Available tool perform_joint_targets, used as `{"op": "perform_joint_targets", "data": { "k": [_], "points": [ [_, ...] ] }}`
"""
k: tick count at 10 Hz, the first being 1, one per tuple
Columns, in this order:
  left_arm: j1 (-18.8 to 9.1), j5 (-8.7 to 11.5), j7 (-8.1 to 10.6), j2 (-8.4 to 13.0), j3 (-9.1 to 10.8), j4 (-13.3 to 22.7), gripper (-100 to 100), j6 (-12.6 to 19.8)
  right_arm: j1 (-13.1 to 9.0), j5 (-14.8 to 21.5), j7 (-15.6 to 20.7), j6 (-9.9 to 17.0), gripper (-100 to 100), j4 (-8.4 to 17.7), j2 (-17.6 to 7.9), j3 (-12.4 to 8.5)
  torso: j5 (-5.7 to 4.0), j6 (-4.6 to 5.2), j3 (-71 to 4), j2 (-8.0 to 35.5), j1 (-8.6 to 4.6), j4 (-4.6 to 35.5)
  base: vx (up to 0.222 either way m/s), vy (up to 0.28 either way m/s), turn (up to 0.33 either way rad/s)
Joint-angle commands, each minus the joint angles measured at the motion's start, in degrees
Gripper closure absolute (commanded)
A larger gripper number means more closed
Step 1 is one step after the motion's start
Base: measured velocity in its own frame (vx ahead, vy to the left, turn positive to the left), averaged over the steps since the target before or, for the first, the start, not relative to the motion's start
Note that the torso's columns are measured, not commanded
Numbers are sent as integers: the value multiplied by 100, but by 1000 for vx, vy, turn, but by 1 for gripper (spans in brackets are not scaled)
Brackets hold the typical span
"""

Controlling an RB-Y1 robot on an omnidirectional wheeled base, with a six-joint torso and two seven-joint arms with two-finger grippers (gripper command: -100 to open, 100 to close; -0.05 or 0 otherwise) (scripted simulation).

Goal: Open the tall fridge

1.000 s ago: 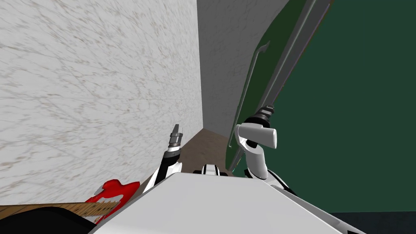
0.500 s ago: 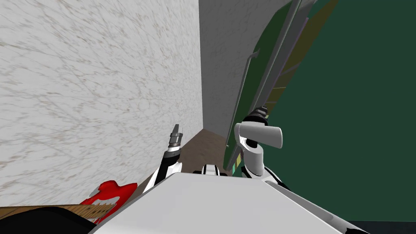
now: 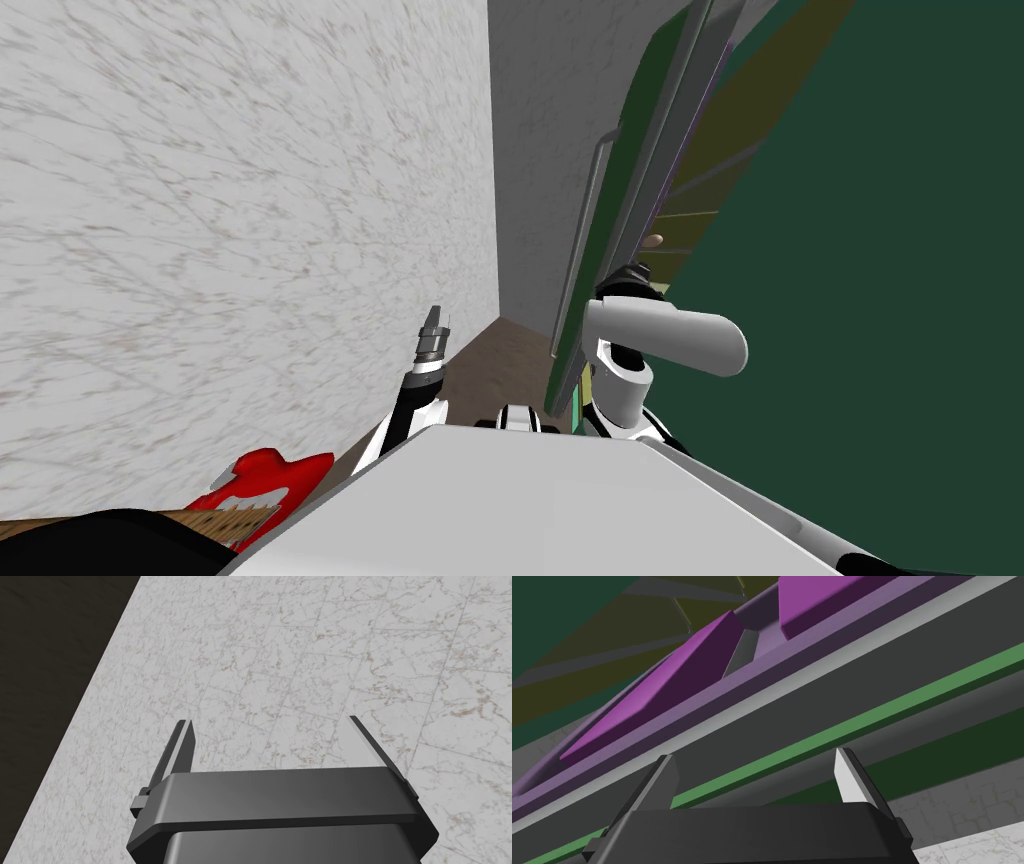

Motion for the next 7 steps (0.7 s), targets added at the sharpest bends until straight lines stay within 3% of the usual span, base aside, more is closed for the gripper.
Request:
{"op": "perform_joint_targets", "data": {
  "k": [1, 2, 3, 4, 6, 7],
  "points": [
    [0, 0, 0, 0, 0, 0, 0, 0, -19, -241, -71, -339, -100, -309, 437, -13, 7, -2, 10, 14, 19, 4, 26, -23, 7],
    [0, 0, 0, 0, 0, 0, 0, 0, -30, -273, -77, -400, -100, -391, 536, -13, 16, 0, 21, 31, 34, 15, 17, -13, 3],
    [0, 0, 0, 0, 0, 0, 0, 0, -23, -256, -87, -308, -100, -359, 458, 9, 23, 0, 32, 49, 45, 26, 0, 3, 12],
    [-1, 0, 0, -1, -1, 0, 0, 0, -196, -305, -110, -335, -100, -220, 432, -5, 26, 2, 37, 59, 49, 33, 16, -2, -22],
    [-1, 0, 0, -1, -1, 0, 0, 0, -304, -329, -126, -344, -100, -112, 405, -20, 36, 9, 15, 43, 28, 56, 31, -8, -12],
    [-1, 0, 0, -1, -1, 0, 0, 0, -212, -342, -134, -394, -100, -138, 456, 40, 38, 14, 5, 36, 14, 68, 7, 10, 21]
  ]
}}
